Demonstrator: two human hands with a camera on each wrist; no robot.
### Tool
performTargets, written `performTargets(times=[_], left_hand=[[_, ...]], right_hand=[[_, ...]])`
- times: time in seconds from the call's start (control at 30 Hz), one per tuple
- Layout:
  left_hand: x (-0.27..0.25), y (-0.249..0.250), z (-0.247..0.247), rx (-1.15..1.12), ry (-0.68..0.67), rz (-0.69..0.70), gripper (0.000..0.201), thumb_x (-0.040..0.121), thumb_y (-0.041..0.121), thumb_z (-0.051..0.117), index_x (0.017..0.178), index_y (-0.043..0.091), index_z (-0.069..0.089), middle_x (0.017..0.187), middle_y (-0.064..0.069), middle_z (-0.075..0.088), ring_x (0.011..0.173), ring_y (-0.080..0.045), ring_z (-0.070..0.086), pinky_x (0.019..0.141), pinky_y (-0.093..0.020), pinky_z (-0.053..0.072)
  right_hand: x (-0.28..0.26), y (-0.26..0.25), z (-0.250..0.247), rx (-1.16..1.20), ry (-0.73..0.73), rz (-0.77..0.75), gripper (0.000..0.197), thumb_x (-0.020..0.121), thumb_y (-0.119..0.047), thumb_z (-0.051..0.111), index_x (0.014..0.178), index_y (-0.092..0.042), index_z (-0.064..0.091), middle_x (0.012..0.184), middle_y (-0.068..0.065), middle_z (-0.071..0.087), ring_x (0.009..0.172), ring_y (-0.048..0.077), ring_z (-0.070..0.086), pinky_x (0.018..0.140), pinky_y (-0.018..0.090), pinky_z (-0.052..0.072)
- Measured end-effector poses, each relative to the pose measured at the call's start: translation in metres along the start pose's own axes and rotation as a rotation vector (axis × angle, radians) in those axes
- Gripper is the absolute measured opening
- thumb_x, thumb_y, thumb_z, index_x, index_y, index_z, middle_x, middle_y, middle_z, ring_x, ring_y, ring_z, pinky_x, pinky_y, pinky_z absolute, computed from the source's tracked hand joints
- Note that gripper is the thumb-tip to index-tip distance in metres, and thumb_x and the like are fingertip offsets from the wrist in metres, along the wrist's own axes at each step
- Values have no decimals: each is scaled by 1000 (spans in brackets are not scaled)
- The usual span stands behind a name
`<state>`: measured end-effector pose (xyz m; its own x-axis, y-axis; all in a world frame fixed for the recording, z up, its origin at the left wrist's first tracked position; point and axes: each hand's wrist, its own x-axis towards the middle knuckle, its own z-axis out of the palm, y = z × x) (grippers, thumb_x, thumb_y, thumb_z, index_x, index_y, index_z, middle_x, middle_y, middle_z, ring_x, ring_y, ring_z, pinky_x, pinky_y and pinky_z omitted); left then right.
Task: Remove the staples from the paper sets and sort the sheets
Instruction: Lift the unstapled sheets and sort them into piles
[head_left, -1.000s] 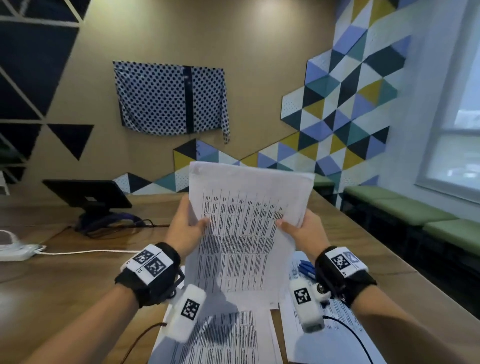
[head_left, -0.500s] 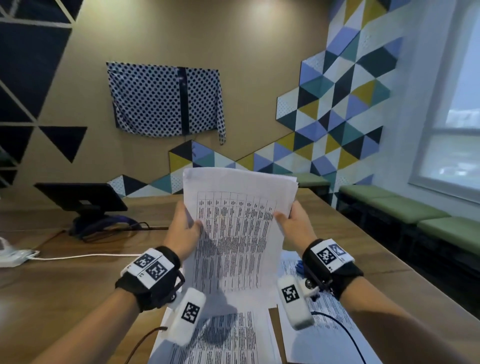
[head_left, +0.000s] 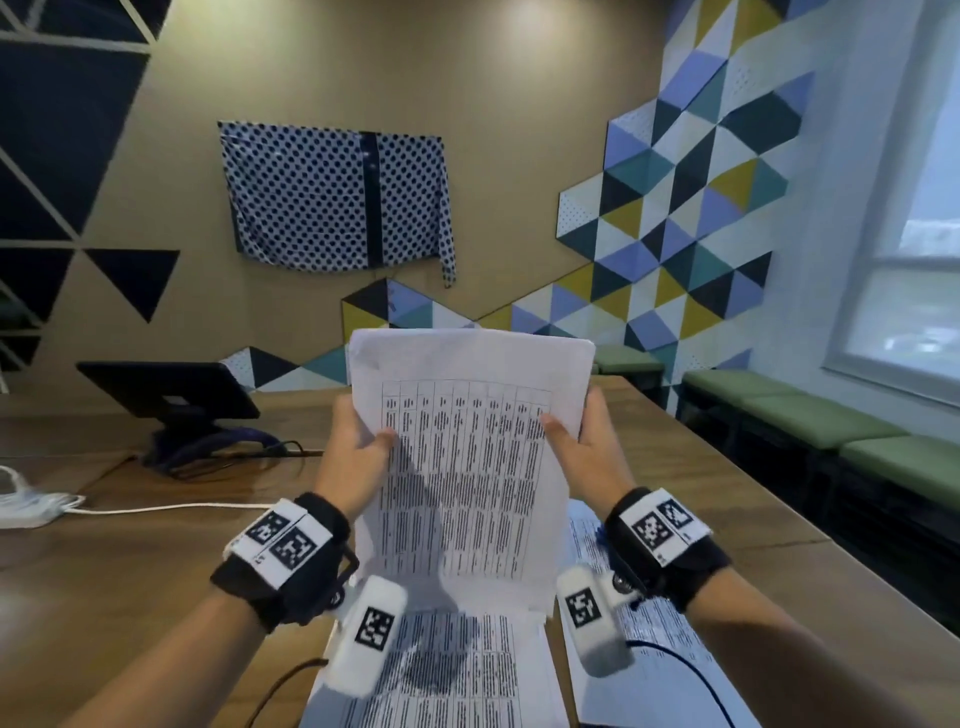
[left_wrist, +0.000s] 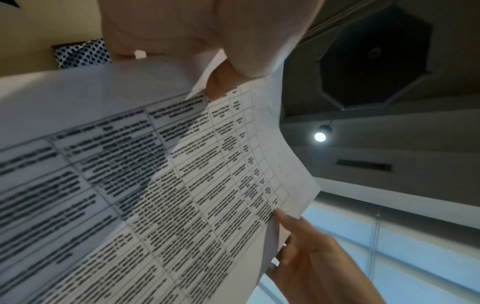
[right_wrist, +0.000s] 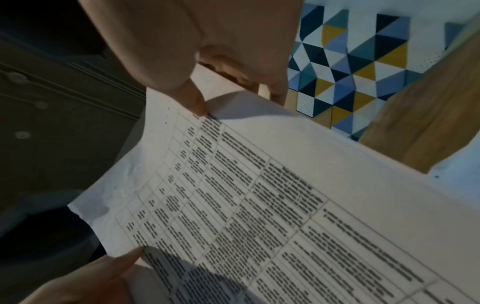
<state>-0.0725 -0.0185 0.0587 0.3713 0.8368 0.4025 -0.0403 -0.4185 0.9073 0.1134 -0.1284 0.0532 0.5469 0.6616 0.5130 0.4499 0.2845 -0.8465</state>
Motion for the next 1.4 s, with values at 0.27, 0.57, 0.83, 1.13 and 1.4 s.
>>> performTargets(times=[0.27, 0.57, 0.83, 1.13, 1.4], left_hand=[[5, 7, -2, -47, 22, -22, 35, 94, 0, 42, 128, 10, 40, 123, -1, 54, 114, -17, 51, 97, -34, 40], [-3, -8, 5, -119, 38, -77, 26, 95, 6, 43, 121, 12, 46, 115, 2, 56, 109, -16, 52, 91, -31, 40], [-3, -17, 8, -55, -27, -92, 34, 95, 5, 41, 129, 8, 46, 117, 0, 54, 110, -15, 51, 91, -28, 40], [12, -63, 9, 10, -67, -127, 30, 92, -2, 46, 121, 2, 52, 121, -13, 59, 113, -29, 56, 101, -44, 42], [-31, -130, 36, 101, -160, -332, 31, 93, 0, 45, 124, -1, 52, 117, -13, 59, 105, -27, 56, 91, -35, 41]], right_hand=[[12, -8, 1, 79, 46, 10, 24, 89, -2, 53, 108, -15, 48, 110, 7, 60, 103, 22, 58, 87, 36, 50], [9, 15, -2, 0, 19, 89, 41, 80, 2, 62, 116, -13, 49, 116, 7, 62, 108, 22, 58, 94, 47, 49], [1, 26, -8, -161, -97, 89, 42, 85, 3, 57, 121, -15, 44, 118, 2, 57, 109, 14, 55, 98, 34, 45], [25, 56, -64, -338, -13, 197, 28, 86, -18, 61, 111, -18, 49, 90, 2, 61, 80, 18, 60, 74, 33, 48], [19, 149, -94, -1236, -455, 468, 50, 90, -37, 52, 130, -9, 44, 129, 13, 52, 114, 29, 53, 93, 36, 47]])
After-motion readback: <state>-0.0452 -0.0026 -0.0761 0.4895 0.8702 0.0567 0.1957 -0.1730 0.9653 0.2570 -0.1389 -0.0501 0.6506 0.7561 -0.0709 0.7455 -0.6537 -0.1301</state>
